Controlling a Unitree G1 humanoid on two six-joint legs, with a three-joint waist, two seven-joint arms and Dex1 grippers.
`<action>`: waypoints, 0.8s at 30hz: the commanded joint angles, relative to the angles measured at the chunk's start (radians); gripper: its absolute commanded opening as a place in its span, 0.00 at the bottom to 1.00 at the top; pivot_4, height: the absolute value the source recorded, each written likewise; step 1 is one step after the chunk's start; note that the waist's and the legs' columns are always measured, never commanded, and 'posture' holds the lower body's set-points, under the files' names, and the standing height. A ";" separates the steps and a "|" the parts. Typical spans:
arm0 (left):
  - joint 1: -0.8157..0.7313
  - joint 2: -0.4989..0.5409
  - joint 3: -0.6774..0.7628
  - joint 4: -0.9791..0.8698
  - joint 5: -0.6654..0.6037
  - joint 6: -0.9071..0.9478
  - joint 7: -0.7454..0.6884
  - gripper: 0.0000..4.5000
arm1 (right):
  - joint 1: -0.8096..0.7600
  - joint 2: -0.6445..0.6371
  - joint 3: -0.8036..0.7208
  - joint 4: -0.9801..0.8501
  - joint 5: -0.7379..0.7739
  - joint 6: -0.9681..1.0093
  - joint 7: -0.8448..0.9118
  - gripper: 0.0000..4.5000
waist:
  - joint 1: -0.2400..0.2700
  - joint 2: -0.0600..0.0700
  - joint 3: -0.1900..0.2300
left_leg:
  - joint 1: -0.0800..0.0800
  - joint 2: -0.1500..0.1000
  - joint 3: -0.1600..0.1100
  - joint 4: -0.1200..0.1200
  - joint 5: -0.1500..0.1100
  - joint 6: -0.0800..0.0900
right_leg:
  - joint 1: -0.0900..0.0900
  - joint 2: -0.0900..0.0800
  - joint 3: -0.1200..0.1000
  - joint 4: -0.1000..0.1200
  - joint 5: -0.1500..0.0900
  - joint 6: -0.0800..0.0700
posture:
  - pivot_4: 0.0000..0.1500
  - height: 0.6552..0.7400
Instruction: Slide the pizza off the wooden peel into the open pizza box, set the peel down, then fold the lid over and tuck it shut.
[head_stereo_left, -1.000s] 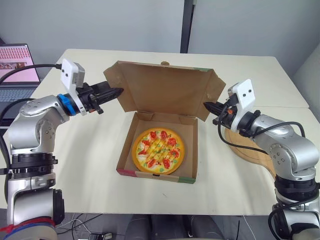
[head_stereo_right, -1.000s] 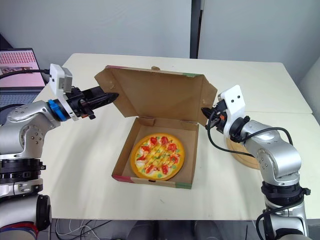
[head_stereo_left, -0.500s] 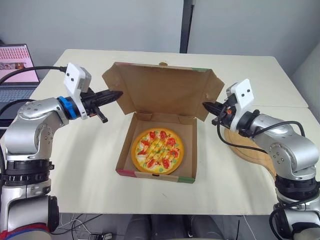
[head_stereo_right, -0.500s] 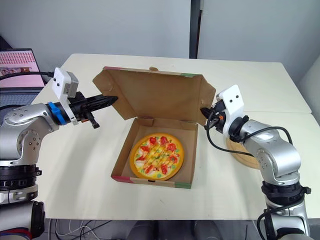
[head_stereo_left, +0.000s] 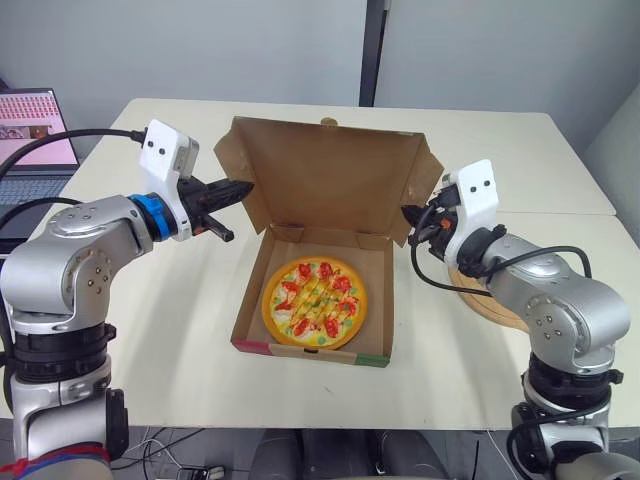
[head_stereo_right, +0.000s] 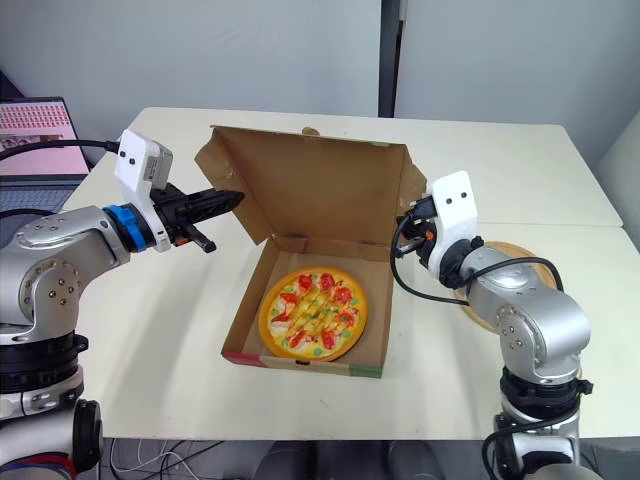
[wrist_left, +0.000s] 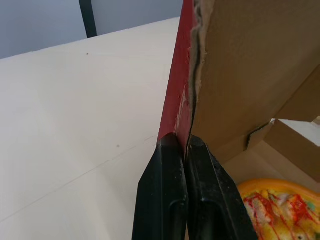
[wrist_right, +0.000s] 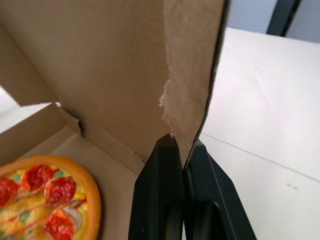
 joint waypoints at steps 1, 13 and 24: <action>0.000 -0.039 0.009 -0.099 -0.083 0.024 0.008 0.01 | -0.028 0.090 0.025 -0.063 0.055 0.058 -0.026 0.00 | -0.001 0.000 0.000 | 0.000 0.000 0.000 0.000 0.000 0.000 | 0.000 0.000 0.000 0.000 0.000 0.000 | 1.00 0.92; 0.113 -0.049 0.096 -0.184 -0.154 0.054 0.028 0.01 | 0.044 0.234 0.046 -0.123 0.070 0.103 -0.067 0.00 | -0.017 -0.001 -0.001 | 0.001 0.001 0.000 -0.001 0.001 -0.001 | -0.001 0.000 0.000 0.001 0.000 0.000 | 1.00 0.92; 0.381 -0.047 0.292 -0.325 -0.313 0.095 0.067 0.01 | 0.196 0.254 0.059 -0.176 0.115 0.082 -0.025 0.00 | -0.030 -0.003 -0.004 | 0.003 0.003 0.000 -0.003 0.001 -0.001 | -0.001 0.000 0.000 0.000 0.000 0.000 | 1.00 0.92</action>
